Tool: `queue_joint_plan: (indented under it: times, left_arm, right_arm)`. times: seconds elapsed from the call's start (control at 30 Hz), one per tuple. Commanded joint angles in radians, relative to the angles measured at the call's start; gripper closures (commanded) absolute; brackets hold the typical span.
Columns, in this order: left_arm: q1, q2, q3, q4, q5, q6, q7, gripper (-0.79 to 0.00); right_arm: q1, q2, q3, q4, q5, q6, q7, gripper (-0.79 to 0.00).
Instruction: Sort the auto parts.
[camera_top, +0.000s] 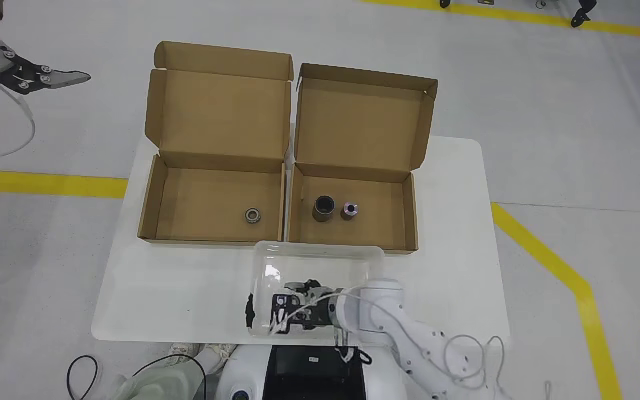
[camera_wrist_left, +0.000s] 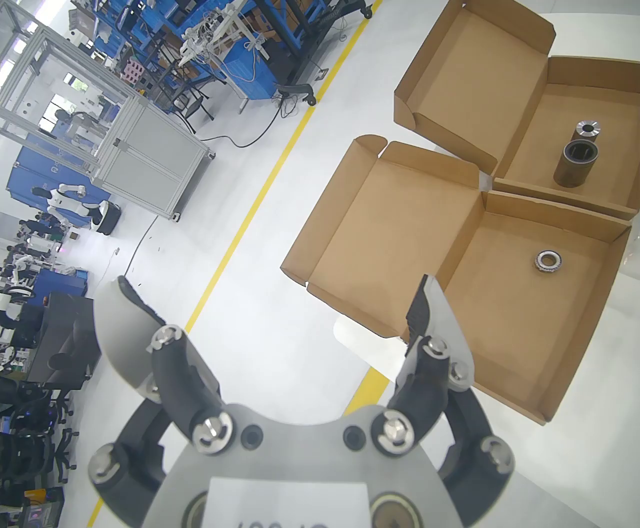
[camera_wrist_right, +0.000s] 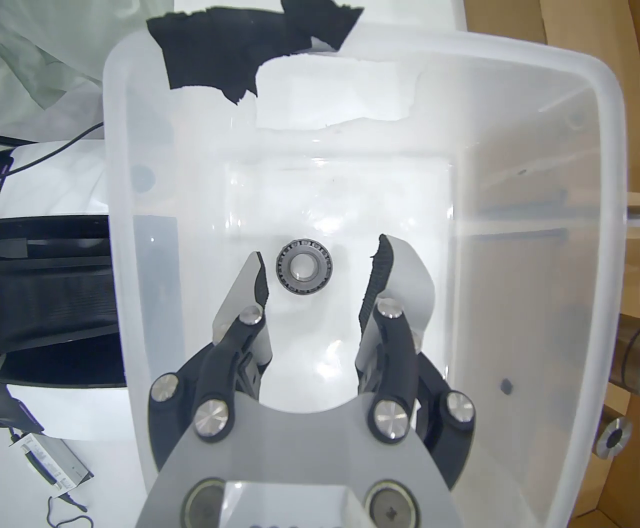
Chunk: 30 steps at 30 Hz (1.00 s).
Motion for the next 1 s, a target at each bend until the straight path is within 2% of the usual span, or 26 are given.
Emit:
queue_joint_plan:
  times: [0.0, 0.2, 0.5, 0.63, 0.67, 0.83, 0.87, 0.97]
  left_arm:
    - [0.0, 0.0, 0.0, 0.0, 0.0, 0.0, 0.0, -0.785]
    - [0.0, 0.0, 0.0, 0.0, 0.0, 0.0, 0.0, -0.785]
    - [0.0, 0.0, 0.0, 0.0, 0.0, 0.0, 0.0, -0.785]
    - [0.0, 0.0, 0.0, 0.0, 0.0, 0.0, 0.0, -0.785]
    - [0.0, 0.0, 0.0, 0.0, 0.0, 0.0, 0.0, -0.785]
    - [0.0, 0.0, 0.0, 0.0, 0.0, 0.0, 0.0, -0.785]
    - [0.0, 0.0, 0.0, 0.0, 0.0, 0.0, 0.0, -0.785]
    - [0.0, 0.0, 0.0, 0.0, 0.0, 0.0, 0.0, -0.785]
  right_arm:
    - [0.013, -0.003, -0.01, 0.017, 0.01, -0.001, 0.001, -0.388]
    - [0.046, -0.013, -0.043, 0.054, 0.031, 0.019, 0.021, -0.465]
    - [0.078, -0.024, -0.074, 0.093, 0.001, 0.088, 0.042, -0.48]
    - [0.083, -0.027, -0.074, 0.089, -0.019, 0.14, 0.026, -0.576]
    - [0.08, -0.026, -0.069, 0.084, -0.03, 0.158, 0.017, -0.576]
    - [0.044, -0.016, -0.036, 0.05, -0.086, 0.258, -0.013, -0.462]
    - [0.036, -0.014, -0.033, 0.042, -0.093, 0.261, -0.024, -0.44]
    - [0.017, -0.006, -0.03, 0.018, -0.092, 0.212, -0.064, -0.462]
